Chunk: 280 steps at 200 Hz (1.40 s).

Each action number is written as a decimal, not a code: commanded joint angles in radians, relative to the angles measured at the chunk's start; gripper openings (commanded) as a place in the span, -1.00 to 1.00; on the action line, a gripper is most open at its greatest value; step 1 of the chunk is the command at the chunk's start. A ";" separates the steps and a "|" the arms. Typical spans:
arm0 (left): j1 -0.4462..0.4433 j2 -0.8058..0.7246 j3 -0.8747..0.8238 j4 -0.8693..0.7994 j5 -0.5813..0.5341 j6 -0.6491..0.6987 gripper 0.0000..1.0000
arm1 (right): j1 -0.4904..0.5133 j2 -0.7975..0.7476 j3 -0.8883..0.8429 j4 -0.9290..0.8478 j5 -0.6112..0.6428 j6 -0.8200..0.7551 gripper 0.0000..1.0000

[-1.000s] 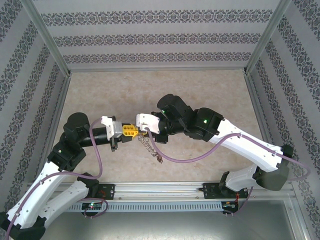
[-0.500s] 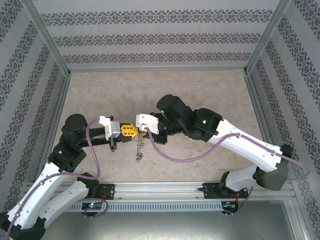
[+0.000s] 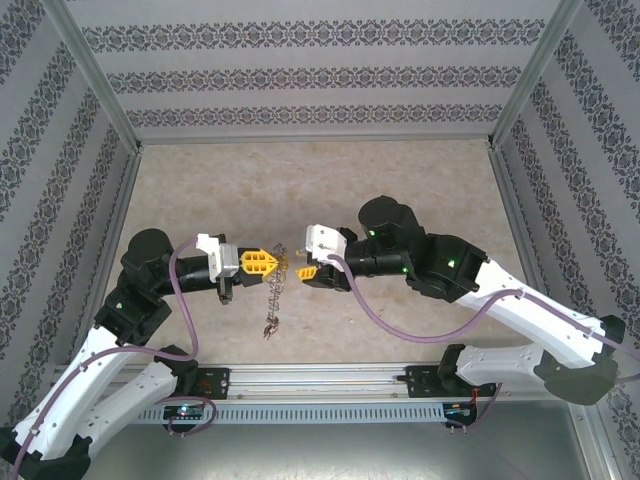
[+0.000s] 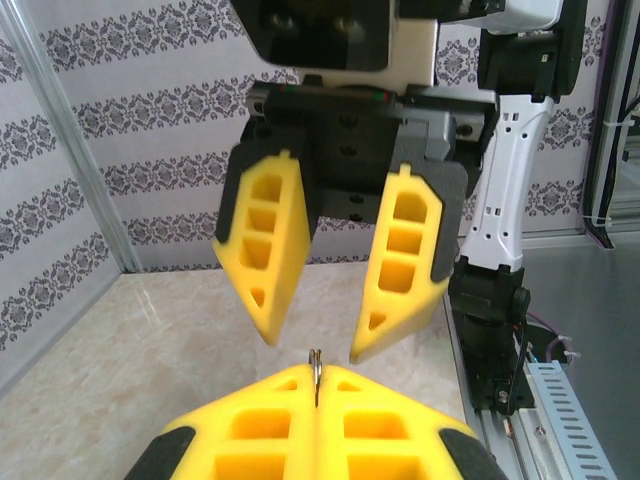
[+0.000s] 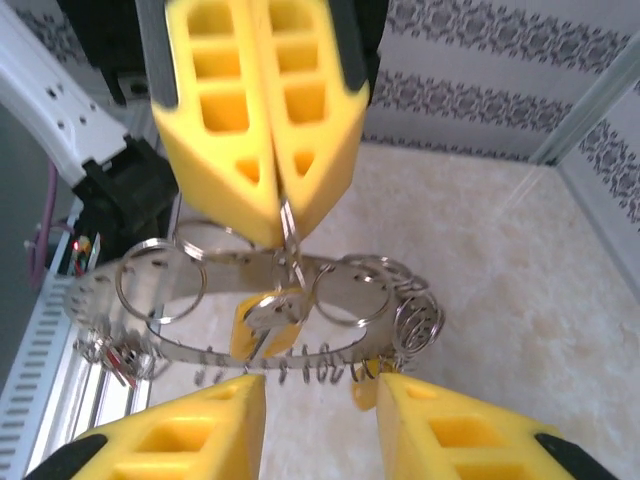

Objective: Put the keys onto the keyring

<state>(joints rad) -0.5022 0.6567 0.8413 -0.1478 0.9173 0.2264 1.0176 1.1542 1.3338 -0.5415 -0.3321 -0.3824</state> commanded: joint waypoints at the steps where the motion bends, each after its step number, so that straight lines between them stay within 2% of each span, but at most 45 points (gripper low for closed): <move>1: -0.006 -0.020 -0.002 0.076 0.045 -0.022 -1.00 | -0.013 -0.002 -0.011 0.094 -0.087 0.037 -0.27; 37: -0.006 -0.025 0.002 0.072 0.056 -0.024 -1.00 | -0.017 0.025 0.011 0.103 -0.135 0.035 -0.28; 75: -0.006 -0.028 0.004 0.066 0.054 -0.024 -1.00 | -0.016 0.047 0.024 0.085 -0.177 0.033 -0.40; 147: -0.006 -0.034 0.003 0.066 0.053 -0.025 -1.00 | -0.015 0.053 0.025 0.066 -0.163 0.026 -1.00; 230: -0.006 -0.036 0.000 0.120 0.074 -0.061 -1.00 | -0.028 0.145 0.094 -0.003 -0.173 0.048 -1.00; 280: -0.006 -0.037 -0.006 0.119 0.084 -0.062 -1.00 | -0.031 0.149 0.112 0.009 -0.184 0.054 -1.00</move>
<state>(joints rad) -0.5022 0.6392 0.8341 -0.1188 0.9428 0.1806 0.9966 1.2884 1.4075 -0.5377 -0.5056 -0.3447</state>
